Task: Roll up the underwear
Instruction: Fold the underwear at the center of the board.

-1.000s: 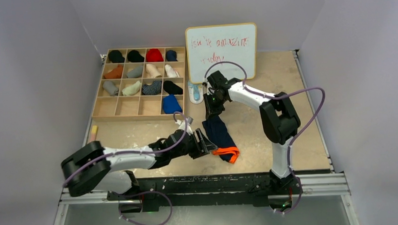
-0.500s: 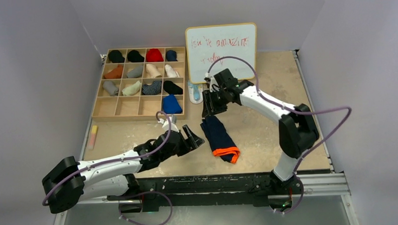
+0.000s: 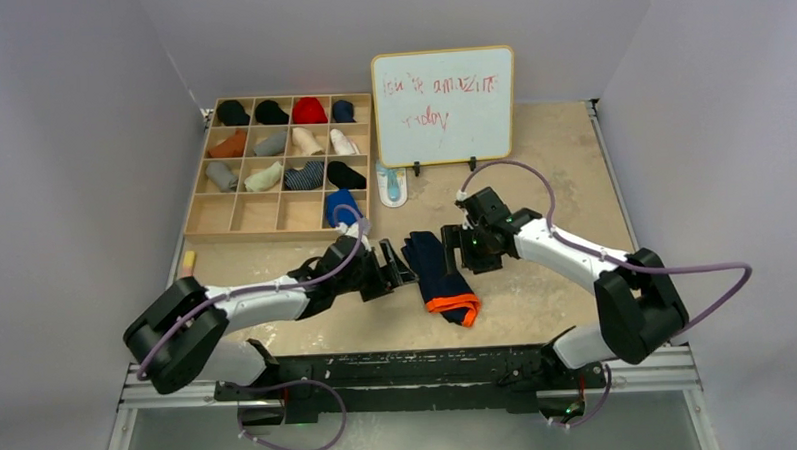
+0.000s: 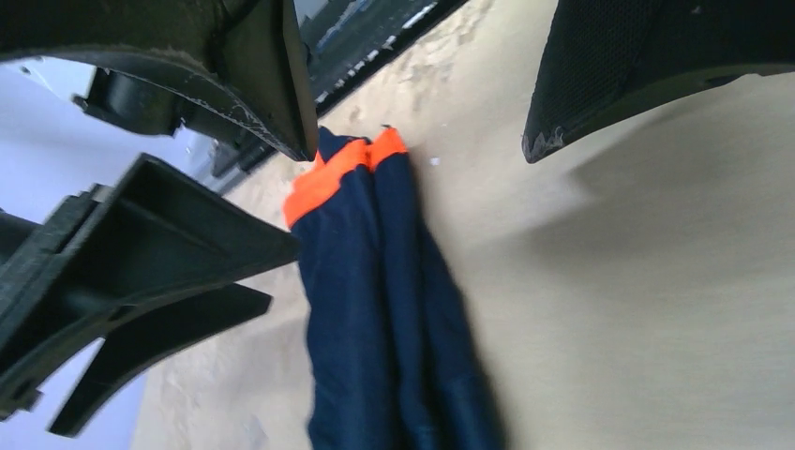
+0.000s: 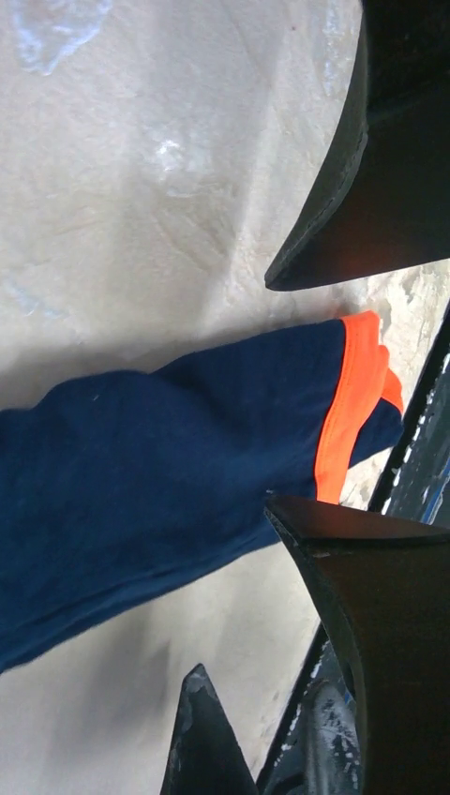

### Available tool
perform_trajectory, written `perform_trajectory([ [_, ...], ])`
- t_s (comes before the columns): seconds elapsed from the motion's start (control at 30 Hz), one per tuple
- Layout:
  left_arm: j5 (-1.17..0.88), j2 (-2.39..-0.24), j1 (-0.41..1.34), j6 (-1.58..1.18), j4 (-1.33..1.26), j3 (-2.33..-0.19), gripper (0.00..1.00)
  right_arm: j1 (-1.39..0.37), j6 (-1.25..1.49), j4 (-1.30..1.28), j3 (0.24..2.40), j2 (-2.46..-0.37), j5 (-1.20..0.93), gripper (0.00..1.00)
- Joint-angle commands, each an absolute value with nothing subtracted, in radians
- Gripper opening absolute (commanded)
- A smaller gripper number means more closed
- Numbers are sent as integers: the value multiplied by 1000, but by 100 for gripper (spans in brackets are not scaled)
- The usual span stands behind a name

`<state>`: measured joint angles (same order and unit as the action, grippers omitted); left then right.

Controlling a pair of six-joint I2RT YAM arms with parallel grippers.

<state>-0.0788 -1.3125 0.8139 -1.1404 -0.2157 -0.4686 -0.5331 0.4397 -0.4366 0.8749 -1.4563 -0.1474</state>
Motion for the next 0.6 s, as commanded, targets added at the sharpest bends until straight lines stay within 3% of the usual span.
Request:
perform_trajectory([
  [0.0, -290, -1421, 813, -1132, -427, -526, 78, -502, 477, -384, 807, -1390, -166, 83],
  [0.23, -388, -1530, 825, -1190, -549, -530, 78, -330, 476, -254, 657, -1317, -422, 85],
  [0.57, -364, -1628, 906, -1272, -576, -544, 74, -252, 549, -155, 539, -1321, -504, 66],
])
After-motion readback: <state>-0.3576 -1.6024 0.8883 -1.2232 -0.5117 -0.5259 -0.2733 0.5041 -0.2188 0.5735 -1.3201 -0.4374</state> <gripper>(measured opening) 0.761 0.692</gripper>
